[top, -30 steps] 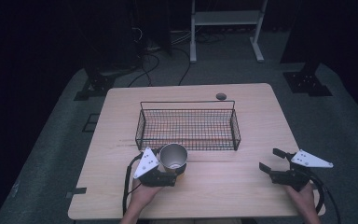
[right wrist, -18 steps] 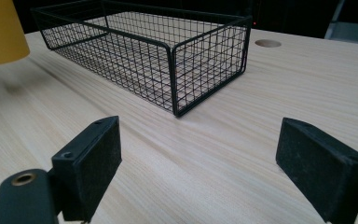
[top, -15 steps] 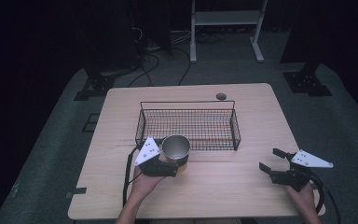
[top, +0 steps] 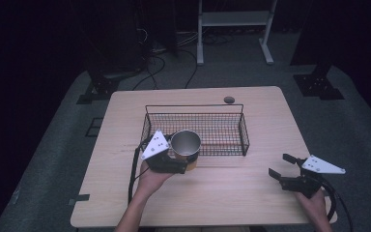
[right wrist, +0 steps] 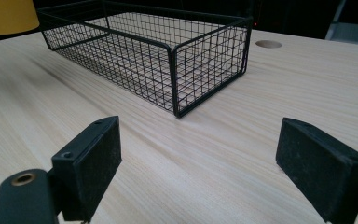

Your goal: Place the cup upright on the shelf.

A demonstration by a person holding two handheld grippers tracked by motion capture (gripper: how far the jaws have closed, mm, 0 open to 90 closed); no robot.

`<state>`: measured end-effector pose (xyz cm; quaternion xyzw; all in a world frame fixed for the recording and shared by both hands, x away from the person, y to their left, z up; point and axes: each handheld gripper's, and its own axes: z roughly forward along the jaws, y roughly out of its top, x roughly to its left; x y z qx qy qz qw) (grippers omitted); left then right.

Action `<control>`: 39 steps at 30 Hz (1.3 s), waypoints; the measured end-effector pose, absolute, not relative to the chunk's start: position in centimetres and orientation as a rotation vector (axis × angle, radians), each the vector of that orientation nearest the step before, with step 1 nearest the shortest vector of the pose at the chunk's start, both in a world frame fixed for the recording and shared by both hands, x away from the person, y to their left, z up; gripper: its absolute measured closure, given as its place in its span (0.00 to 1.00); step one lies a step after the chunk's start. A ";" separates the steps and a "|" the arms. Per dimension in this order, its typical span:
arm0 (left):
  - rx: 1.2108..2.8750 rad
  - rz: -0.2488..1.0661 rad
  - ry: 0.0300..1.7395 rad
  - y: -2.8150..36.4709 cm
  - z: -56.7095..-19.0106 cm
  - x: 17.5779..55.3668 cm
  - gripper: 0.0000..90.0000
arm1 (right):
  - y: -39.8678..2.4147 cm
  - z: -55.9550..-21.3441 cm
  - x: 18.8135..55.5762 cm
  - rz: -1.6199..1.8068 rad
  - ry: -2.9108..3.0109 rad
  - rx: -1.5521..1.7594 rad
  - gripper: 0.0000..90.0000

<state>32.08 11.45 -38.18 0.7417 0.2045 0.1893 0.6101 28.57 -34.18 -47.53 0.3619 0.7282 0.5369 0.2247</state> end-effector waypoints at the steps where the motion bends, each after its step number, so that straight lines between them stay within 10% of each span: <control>1: 1.713 0.429 0.470 11.4 -38.0 32.3 0.13 | -34.2 -47.5 28.6 1.481 2.007 0.999 0.15; 39: 1.726 0.363 0.457 10.4 -35.7 38.6 0.13 | -34.2 -47.5 28.6 1.486 2.007 0.998 0.15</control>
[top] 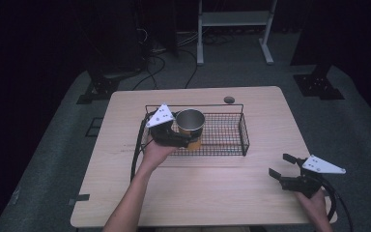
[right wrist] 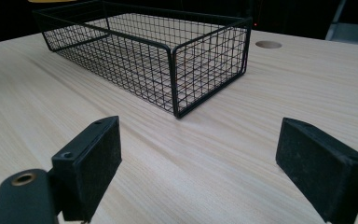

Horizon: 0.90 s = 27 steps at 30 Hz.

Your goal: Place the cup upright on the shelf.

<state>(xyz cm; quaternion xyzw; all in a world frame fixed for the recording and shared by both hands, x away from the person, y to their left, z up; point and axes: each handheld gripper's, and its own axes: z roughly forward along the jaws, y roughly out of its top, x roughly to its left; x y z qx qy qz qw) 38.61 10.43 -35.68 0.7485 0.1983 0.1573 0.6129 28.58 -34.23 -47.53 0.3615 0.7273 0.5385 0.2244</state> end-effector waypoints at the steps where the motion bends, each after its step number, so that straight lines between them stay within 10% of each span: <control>1: 1.723 0.364 0.458 10.4 -35.6 38.8 0.13 | -34.2 -47.5 28.6 1.485 2.007 0.997 0.15; 27: 1.740 0.329 0.454 9.9 -35.4 42.8 0.13 | -34.2 -47.5 28.6 1.485 2.011 0.997 0.15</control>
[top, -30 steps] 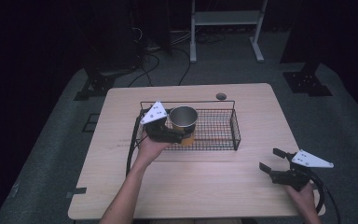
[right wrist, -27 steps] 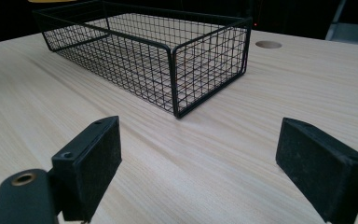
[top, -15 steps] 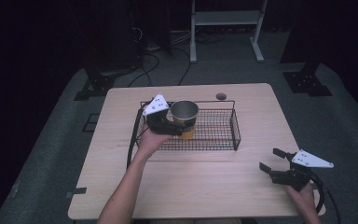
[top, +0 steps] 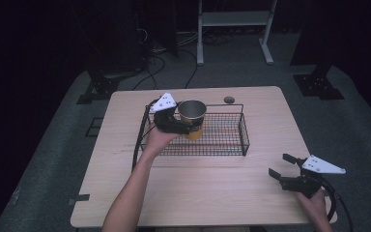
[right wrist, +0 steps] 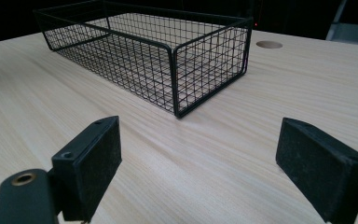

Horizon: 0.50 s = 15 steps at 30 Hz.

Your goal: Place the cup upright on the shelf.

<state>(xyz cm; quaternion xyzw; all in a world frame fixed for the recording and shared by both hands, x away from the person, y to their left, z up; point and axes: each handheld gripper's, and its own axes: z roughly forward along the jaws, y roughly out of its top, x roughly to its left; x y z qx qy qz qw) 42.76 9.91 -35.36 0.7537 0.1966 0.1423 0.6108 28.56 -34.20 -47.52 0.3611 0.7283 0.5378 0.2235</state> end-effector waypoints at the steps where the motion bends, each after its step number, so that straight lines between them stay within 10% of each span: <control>1: 1.735 0.317 0.454 9.8 -35.4 43.1 0.13 | -34.2 -47.5 28.6 1.486 2.009 0.998 0.15; 15: 1.747 0.255 0.438 9.1 -35.9 45.2 0.13 | -34.2 -47.5 28.6 1.487 2.010 0.994 0.15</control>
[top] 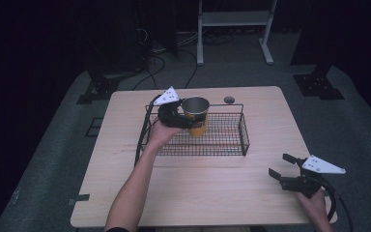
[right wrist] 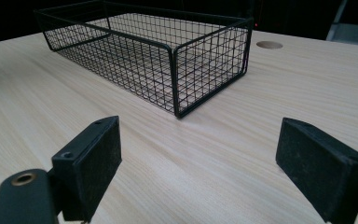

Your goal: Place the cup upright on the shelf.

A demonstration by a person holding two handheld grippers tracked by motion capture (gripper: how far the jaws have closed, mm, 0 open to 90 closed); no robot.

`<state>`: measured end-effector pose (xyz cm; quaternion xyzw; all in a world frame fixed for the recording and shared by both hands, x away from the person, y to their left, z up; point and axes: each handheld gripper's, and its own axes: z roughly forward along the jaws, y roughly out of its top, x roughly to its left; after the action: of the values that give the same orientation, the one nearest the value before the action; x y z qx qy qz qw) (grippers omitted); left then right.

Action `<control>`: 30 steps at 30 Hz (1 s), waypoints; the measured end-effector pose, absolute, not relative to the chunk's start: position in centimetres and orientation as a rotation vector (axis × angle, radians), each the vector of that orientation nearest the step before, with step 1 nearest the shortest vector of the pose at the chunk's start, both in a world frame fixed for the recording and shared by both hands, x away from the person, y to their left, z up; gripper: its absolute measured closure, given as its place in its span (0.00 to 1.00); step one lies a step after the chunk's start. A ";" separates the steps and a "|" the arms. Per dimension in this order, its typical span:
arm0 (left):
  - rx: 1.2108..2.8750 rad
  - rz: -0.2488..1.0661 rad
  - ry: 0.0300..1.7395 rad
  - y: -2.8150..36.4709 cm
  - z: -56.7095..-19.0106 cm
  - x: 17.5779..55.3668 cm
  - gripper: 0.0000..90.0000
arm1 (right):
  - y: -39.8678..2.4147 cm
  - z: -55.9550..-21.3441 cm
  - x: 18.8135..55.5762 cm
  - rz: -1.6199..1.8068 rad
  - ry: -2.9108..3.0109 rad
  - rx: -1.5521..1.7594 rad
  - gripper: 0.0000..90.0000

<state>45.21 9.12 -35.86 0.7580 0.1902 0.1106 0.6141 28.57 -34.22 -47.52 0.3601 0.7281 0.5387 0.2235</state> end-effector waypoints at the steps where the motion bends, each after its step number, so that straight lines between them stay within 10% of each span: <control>1: 1.748 0.261 0.435 9.1 -35.9 45.3 0.13 | -34.2 -47.5 28.6 1.488 2.009 0.992 0.15; 30: 1.872 0.170 0.403 9.7 -39.6 48.9 0.13 | -34.2 -47.5 28.6 1.488 2.014 0.990 0.15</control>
<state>48.92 9.72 -39.56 0.7983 0.1717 0.0723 0.5728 28.56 -34.21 -47.53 0.3584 0.7292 0.5387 0.2228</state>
